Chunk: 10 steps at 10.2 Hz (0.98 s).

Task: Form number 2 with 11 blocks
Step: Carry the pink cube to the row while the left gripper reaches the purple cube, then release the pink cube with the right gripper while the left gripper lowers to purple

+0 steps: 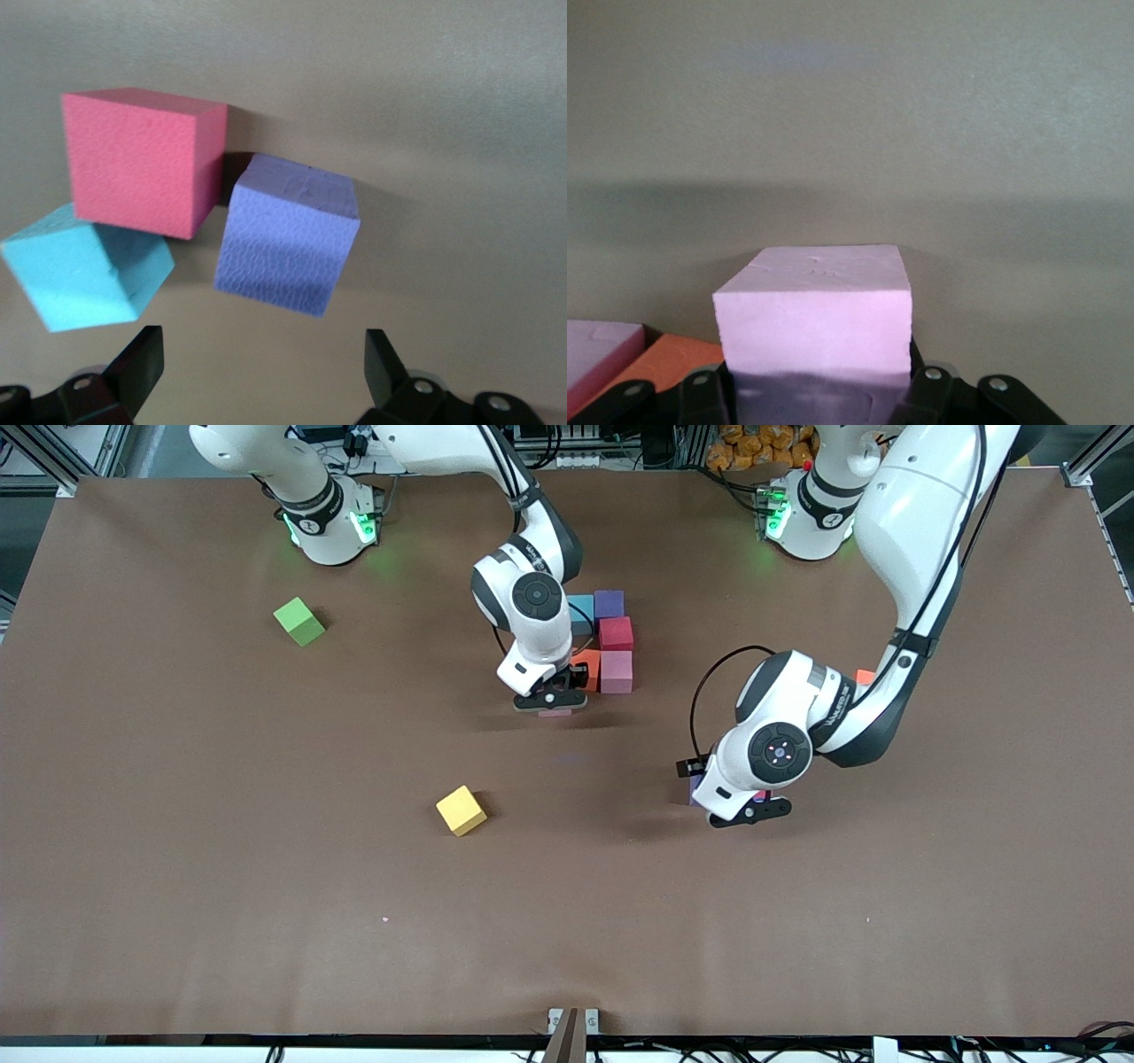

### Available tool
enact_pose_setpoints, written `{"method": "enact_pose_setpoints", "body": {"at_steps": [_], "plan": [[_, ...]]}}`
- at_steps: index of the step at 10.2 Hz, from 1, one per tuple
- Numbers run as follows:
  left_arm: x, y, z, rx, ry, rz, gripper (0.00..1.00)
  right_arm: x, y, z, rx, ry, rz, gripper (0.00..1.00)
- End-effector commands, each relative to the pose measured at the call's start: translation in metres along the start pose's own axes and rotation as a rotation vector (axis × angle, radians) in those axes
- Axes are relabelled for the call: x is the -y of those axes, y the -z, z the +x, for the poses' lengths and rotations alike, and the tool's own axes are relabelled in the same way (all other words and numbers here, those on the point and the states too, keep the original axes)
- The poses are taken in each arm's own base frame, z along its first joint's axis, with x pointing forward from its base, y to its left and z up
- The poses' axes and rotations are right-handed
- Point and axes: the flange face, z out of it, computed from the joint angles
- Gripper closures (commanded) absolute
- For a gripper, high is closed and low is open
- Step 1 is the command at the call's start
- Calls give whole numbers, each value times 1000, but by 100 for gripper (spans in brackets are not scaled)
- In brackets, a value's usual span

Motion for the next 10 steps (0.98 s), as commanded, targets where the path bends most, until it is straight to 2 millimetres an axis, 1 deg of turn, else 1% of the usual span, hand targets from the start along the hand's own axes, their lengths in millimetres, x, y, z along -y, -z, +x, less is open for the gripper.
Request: {"method": "enact_pose_setpoints", "body": {"at_steps": [1, 2, 3, 4, 5, 7, 10], "plan": [[-4, -10, 3, -23, 4, 13, 0, -9, 5, -9, 11, 4, 8, 78], [-3, -11, 3, -29, -1, 21, 0, -8, 6, -8, 9, -1, 10, 71], [-3, -15, 5, -26, -1, 24, 0, -7, 7, -8, 7, -14, 12, 12], [-4, -13, 6, -36, -1, 14, 0, -6, 10, -6, 4, -24, 16, 0], [-5, -17, 8, -38, -1, 9, 0, -4, 12, -5, 0, -23, 20, 0], [-2, -22, 14, -44, 0, -5, 0, 1, 26, 1, -12, -25, 39, 0], [-3, -27, 18, -53, -6, -18, 0, -14, 68, 21, -46, -63, 82, 0]]}}
